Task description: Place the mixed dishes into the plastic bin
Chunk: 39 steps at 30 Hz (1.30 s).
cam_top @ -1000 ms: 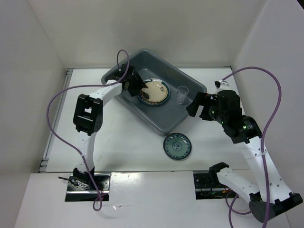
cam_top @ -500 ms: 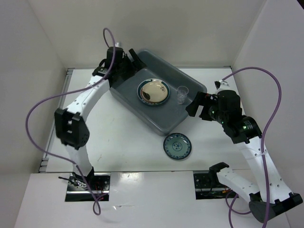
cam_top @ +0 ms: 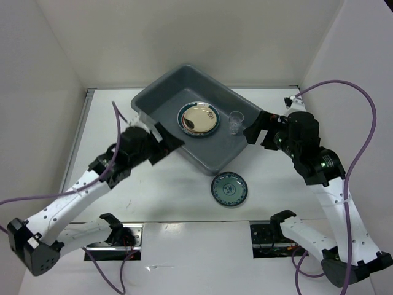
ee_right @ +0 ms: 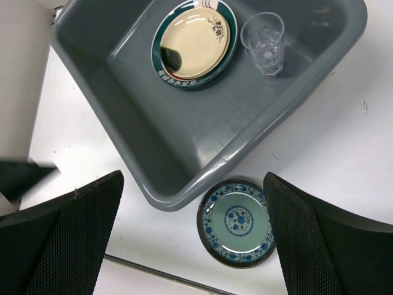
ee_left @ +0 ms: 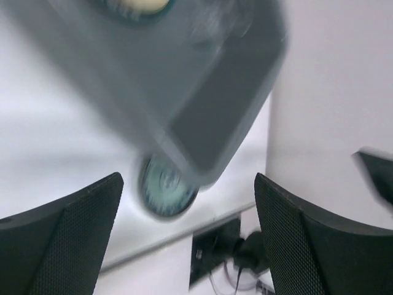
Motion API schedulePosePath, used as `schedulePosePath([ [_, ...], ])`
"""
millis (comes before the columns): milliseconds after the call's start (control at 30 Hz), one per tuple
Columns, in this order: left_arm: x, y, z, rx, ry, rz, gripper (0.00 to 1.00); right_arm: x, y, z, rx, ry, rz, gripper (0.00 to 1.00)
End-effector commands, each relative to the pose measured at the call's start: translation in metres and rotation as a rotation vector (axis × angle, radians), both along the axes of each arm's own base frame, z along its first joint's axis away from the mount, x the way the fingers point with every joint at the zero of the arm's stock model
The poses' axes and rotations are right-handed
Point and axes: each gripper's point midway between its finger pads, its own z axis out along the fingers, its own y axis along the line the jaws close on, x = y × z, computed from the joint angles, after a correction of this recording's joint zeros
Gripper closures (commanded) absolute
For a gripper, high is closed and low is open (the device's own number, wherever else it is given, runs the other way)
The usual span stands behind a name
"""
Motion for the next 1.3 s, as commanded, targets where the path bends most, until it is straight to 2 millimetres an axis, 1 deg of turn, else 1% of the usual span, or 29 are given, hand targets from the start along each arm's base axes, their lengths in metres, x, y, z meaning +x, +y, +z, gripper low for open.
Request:
schedulePosePath([
  [0,-0.039,-0.015,-0.042,-0.09,0.158,0.027,0.06,0.008,-0.003,0.019,-0.01,-0.061,-0.008,0.01],
  [33,-0.048,-0.02,-0.054,-0.099,0.184,0.021,0.06,0.008,-0.003,0.019,-0.01,-0.061,-0.008,0.01],
  [67,-0.055,-0.025,-0.073,-0.098,0.211,0.015,0.06,0.012,-0.001,0.018,-0.01,-0.059,-0.008,0.01],
  [100,-0.062,-0.032,-0.079,-0.123,0.236,0.007,0.06,0.012,-0.001,0.018,-0.01,-0.059,-0.008,0.01],
  [133,-0.073,-0.043,-0.089,-0.11,0.255,-0.024,0.06,0.013,-0.001,0.02,-0.014,-0.073,-0.004,0.01],
  [167,-0.073,-0.052,-0.1,-0.102,0.264,-0.026,0.06,0.013,-0.001,0.02,-0.014,-0.073,-0.004,0.01],
  [200,-0.078,-0.058,-0.112,-0.1,0.291,-0.033,0.06,0.013,-0.001,0.02,-0.014,-0.073,-0.004,0.01],
  [233,-0.079,-0.071,-0.117,-0.113,0.282,-0.054,0.06,0.017,-0.002,0.02,-0.027,-0.077,-0.008,0.01],
  [367,-0.082,-0.089,-0.144,-0.135,0.333,-0.05,0.06,0.017,-0.002,0.02,-0.036,-0.08,-0.004,0.01],
  [433,-0.078,-0.093,-0.148,-0.157,0.33,-0.015,0.06,0.018,-0.004,0.015,-0.043,-0.071,-0.012,0.01],
  [500,-0.081,-0.098,-0.163,-0.145,0.352,0.012,0.07,0.018,-0.004,0.011,-0.047,-0.062,-0.012,0.01],
  [533,-0.079,-0.098,-0.173,-0.145,0.357,0.045,0.09,0.018,-0.004,0.006,-0.051,-0.051,-0.011,0.01],
  [567,-0.078,-0.102,-0.173,-0.174,0.374,0.072,0.11,0.016,-0.005,0.008,-0.048,-0.059,-0.011,0.01],
  [600,-0.084,-0.102,-0.182,-0.166,0.392,0.085,0.12,0.015,-0.005,0.006,-0.051,-0.051,-0.011,0.01],
  [633,-0.082,-0.101,-0.19,-0.156,0.39,0.115,0.12,0.015,-0.005,0.002,-0.054,-0.041,-0.011,0.01],
  [700,-0.082,-0.109,-0.192,-0.157,0.395,0.126,0.12,0.015,-0.005,0.002,-0.054,-0.041,-0.011,0.01],
  [733,-0.083,-0.119,-0.192,-0.156,0.402,0.118,0.12,0.015,-0.005,0.002,-0.062,-0.043,-0.007,0.01],
  [800,-0.085,-0.127,-0.196,-0.152,0.424,0.123,0.12,0.015,-0.005,0.002,-0.062,-0.043,-0.007,0.01],
  [833,-0.09,-0.129,-0.205,-0.135,0.443,0.124,0.12,0.015,-0.005,0.002,-0.062,-0.043,-0.007,0.01],
  [867,-0.088,-0.13,-0.206,-0.153,0.446,0.143,0.12,0.015,-0.005,0.002,-0.062,-0.043,-0.007,0.01],
  [900,-0.092,-0.13,-0.212,-0.17,0.472,0.159,0.12,0.015,-0.005,0.002,-0.062,-0.043,-0.007,0.01],
  [967,-0.094,-0.132,-0.223,-0.174,0.5,0.18,0.14,0.014,-0.003,0.002,-0.062,-0.043,0.002,0.01],
  [1000,-0.093,-0.135,-0.225,-0.177,0.508,0.188,0.14,0.014,-0.003,0.001,-0.07,-0.046,0.006,0.01],
  [1033,-0.095,-0.143,-0.229,-0.164,0.513,0.179,0.15,0.014,-0.003,0.001,-0.07,-0.046,0.006,0.01],
  [1067,-0.097,-0.149,-0.23,-0.166,0.512,0.167,0.17,0.013,-0.001,-0.004,-0.074,-0.035,0.016,0.01],
  [1133,-0.096,-0.154,-0.237,-0.175,0.529,0.174,0.2,0.011,-0.002,-0.006,-0.074,-0.035,0.016,0.01],
  [1167,-0.099,-0.161,-0.236,-0.188,0.534,0.167,0.25,0.011,-0.003,-0.006,-0.077,-0.036,0.008,0.01],
  [1200,-0.101,-0.162,-0.24,-0.186,0.544,0.159,0.27,0.009,-0.001,-0.003,-0.074,-0.044,0.016,0.01],
  [1267,-0.105,-0.167,-0.25,-0.182,0.584,0.154,0.32,0.008,-0.001,-0.007,-0.089,-0.04,0.021,0.01],
])
